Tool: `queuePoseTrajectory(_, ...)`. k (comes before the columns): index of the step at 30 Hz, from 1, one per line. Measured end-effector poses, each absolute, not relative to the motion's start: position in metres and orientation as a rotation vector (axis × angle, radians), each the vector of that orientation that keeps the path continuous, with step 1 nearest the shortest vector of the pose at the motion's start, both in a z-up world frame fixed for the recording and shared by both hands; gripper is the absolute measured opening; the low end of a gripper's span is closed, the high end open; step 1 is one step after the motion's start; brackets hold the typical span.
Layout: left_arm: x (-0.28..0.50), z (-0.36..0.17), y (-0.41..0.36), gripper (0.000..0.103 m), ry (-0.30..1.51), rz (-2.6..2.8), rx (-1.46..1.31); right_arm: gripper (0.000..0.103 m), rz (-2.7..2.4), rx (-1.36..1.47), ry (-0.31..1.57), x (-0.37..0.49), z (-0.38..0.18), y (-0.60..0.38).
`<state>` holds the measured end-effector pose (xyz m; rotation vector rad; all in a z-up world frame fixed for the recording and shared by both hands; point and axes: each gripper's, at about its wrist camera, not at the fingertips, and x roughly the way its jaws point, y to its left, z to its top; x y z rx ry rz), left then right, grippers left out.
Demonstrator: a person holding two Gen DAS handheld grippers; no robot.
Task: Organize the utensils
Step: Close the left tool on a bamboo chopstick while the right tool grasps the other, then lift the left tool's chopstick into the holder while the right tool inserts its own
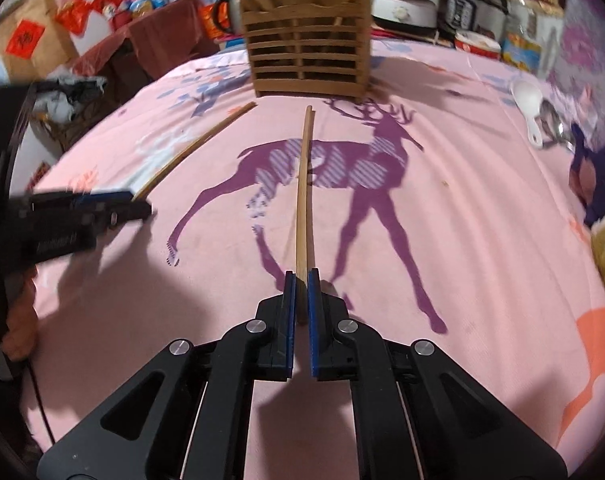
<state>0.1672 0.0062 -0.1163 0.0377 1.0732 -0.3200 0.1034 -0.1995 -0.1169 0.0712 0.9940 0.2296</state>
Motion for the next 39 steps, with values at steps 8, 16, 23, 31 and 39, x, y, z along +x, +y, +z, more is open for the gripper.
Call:
queuePoseTrajectory(8, 0.1613, -0.116, 0.0109, 0.06, 1.069, -0.306, 0.04, 0.018, 0.231, 0.068, 0.986, 0.1046, -0.1157, -0.1983)
queuePoseTrajectory(16, 0.1615, -0.1158, 0.0142, 0.049, 1.064, -0.304, 0.031, 0.032, 0.2, 0.084, 0.957, 0.1028, -0.1108, -0.2054)
queuePoseTrajectory(23, 0.16, -0.1162, 0.0119, 0.006, 1.064, -0.335, 0.03, 0.033, 0.198, 0.075, 0.972, 0.1037, -0.1138, -0.2043)
queuePoseTrajectory(31, 0.1593, -0.1169, 0.0091, 0.006, 1.066, -0.33, 0.041, 0.023, 0.189, 0.056, 0.994, 0.1046, -0.1184, -0.2019)
queuePoseTrajectory(39, 0.1585, -0.1132, 0.0087, 0.006, 1.048, -0.331, 0.046, 0.008, 0.205, 0.056, 0.985, 0.1037, -0.1169, -0.2011)
